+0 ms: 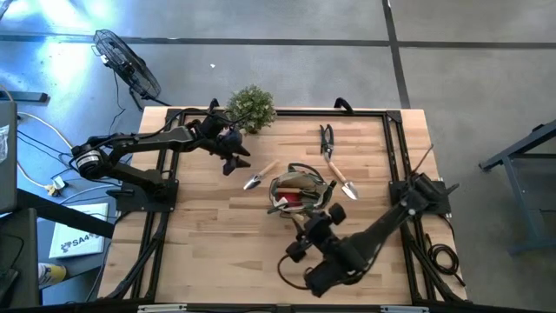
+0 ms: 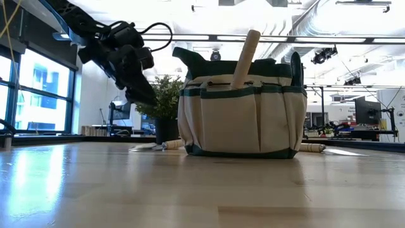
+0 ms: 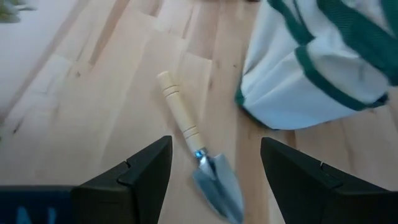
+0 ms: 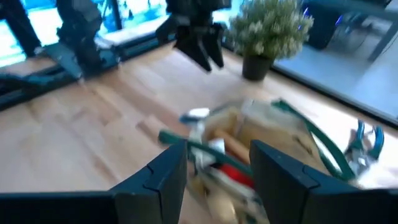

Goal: Pick & Place Garden tools in Gardening bag
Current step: Adjust the green bag, then put the left brown trowel into the green bag

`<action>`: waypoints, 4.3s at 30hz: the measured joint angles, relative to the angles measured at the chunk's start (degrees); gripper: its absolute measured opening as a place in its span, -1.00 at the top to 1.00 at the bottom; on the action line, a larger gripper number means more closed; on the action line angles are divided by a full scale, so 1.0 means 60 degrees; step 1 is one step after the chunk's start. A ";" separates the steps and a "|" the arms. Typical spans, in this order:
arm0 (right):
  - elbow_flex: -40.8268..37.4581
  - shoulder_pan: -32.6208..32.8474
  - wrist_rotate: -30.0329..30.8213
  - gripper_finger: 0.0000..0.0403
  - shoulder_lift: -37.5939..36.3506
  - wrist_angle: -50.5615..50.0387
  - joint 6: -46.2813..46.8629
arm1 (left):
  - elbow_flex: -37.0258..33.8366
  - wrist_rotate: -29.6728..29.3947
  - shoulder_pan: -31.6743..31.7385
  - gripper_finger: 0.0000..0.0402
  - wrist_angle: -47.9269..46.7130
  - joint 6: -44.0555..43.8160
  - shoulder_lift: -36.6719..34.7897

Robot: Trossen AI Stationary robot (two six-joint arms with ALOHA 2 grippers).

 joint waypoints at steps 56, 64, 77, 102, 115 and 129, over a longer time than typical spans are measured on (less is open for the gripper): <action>0.0000 0.0083 0.3305 0.18 0.0171 0.2371 -0.4294 | 0.0004 -0.1658 -0.3855 -0.19 0.6452 0.1665 0.3118; 0.0000 0.0083 0.3158 0.18 0.0171 0.2375 -0.4213 | 0.0004 -0.1472 -0.4630 -0.19 0.6330 0.1077 0.3118; 0.0000 0.0103 0.3079 0.18 0.0171 0.2485 -0.4203 | 0.0004 -0.1527 -0.6142 -0.19 0.6947 0.0427 0.3111; 0.0000 0.0214 0.3108 0.18 0.0179 0.2579 -0.4345 | 0.1839 -0.1527 -0.6306 -0.19 0.5721 0.1848 0.3104; 0.0000 0.0412 0.3367 0.18 -0.0032 0.2579 -0.5060 | 0.4073 -0.5868 -0.6302 -0.19 0.1079 0.3724 0.3104; 0.0007 0.2083 0.4103 0.39 -0.1355 0.2580 -0.5200 | 0.4874 -0.8618 -0.5291 -0.19 -0.3110 0.2909 0.3005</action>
